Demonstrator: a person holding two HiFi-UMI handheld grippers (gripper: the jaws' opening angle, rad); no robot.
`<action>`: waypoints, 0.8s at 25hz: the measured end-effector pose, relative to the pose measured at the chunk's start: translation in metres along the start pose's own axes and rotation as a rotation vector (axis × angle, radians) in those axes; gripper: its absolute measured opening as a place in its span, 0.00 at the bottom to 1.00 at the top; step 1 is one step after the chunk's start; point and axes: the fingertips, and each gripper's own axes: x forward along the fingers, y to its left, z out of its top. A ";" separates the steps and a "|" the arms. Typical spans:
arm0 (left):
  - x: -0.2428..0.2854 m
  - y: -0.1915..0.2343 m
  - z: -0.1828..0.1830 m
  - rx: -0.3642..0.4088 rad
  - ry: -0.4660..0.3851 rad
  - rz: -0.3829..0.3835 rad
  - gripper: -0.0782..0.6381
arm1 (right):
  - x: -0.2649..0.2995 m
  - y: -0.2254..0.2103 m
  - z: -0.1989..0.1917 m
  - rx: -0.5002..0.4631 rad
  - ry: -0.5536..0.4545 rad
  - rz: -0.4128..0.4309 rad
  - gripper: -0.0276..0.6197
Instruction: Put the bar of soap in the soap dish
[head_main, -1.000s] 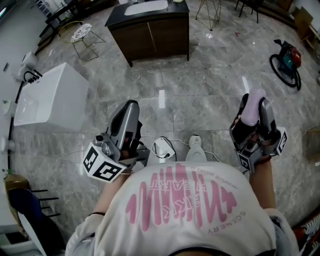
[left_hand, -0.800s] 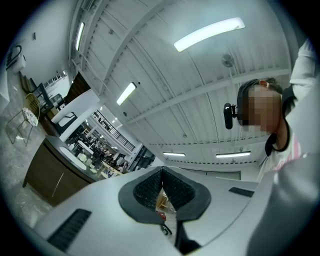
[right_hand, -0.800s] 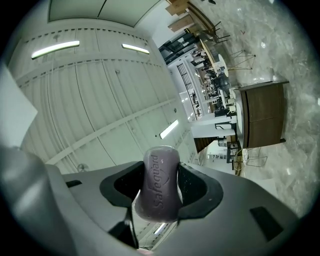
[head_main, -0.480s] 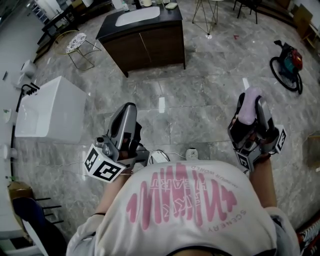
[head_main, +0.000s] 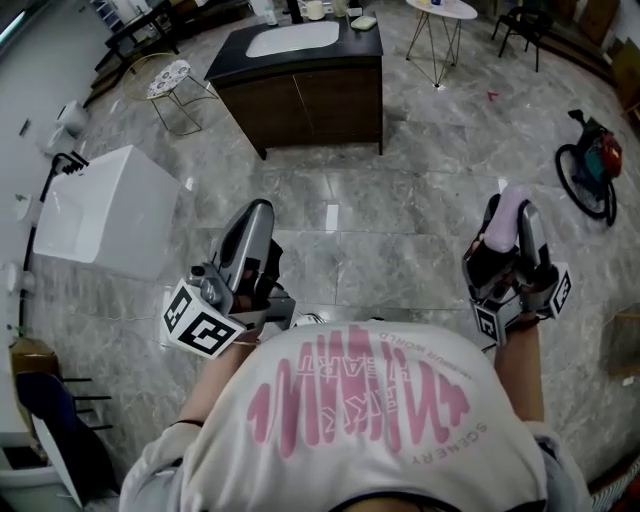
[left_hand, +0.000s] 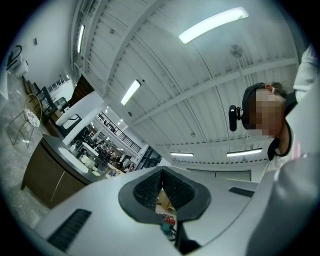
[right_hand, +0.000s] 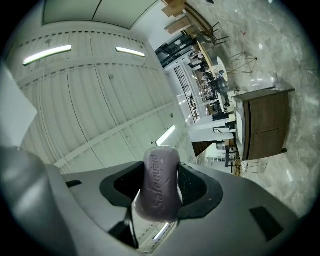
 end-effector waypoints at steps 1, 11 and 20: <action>0.005 0.002 -0.001 -0.004 0.000 0.001 0.12 | 0.002 -0.004 0.005 0.005 -0.004 -0.005 0.38; 0.042 0.024 -0.013 -0.035 -0.021 -0.015 0.12 | 0.014 -0.032 0.040 0.004 -0.001 -0.090 0.38; 0.068 0.028 -0.021 -0.025 -0.008 -0.059 0.12 | 0.027 -0.035 0.066 -0.010 0.009 -0.079 0.38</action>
